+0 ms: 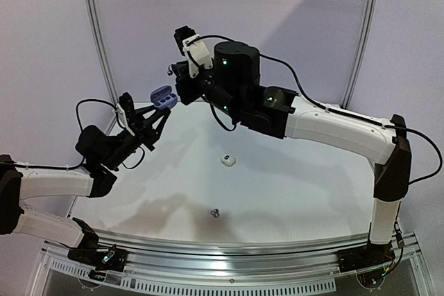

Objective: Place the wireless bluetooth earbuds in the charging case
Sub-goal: Insert the right earbud into the right side groove of the charging case.

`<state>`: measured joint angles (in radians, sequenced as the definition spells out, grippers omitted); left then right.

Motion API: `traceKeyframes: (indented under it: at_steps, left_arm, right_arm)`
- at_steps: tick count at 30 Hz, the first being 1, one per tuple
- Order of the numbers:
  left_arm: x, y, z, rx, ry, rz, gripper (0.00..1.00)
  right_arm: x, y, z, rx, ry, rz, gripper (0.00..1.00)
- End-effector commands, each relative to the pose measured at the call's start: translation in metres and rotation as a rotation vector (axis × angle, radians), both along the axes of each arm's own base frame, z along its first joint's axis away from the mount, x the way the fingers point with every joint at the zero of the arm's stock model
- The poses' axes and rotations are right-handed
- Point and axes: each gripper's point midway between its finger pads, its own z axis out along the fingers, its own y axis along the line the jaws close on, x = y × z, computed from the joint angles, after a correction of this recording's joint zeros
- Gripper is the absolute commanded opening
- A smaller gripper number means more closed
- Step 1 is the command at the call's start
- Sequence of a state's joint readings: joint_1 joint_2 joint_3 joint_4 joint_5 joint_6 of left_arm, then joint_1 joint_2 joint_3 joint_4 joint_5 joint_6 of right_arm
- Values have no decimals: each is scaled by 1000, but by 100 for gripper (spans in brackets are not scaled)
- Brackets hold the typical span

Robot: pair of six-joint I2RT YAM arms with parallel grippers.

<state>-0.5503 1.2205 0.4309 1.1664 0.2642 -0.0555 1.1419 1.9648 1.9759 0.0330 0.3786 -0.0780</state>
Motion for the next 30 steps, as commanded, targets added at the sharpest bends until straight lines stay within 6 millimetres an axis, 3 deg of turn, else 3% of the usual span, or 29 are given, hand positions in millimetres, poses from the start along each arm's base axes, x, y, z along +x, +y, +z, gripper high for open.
traceKeyframes:
  at_steps: [1,6,30]
  left_arm:
    - [-6,1,9,-61,7,-14,0]
    - [-3,5,12,-76,11,13,0]
    - [-7,3,15,-79,9,-17,0]
  right_arm:
    - [-3,19,-8,29,-53,-21,0]
    - [-9,31,-24,-53,-80,-8,0]
    - [0,35,-73,-184,-73,-61,0]
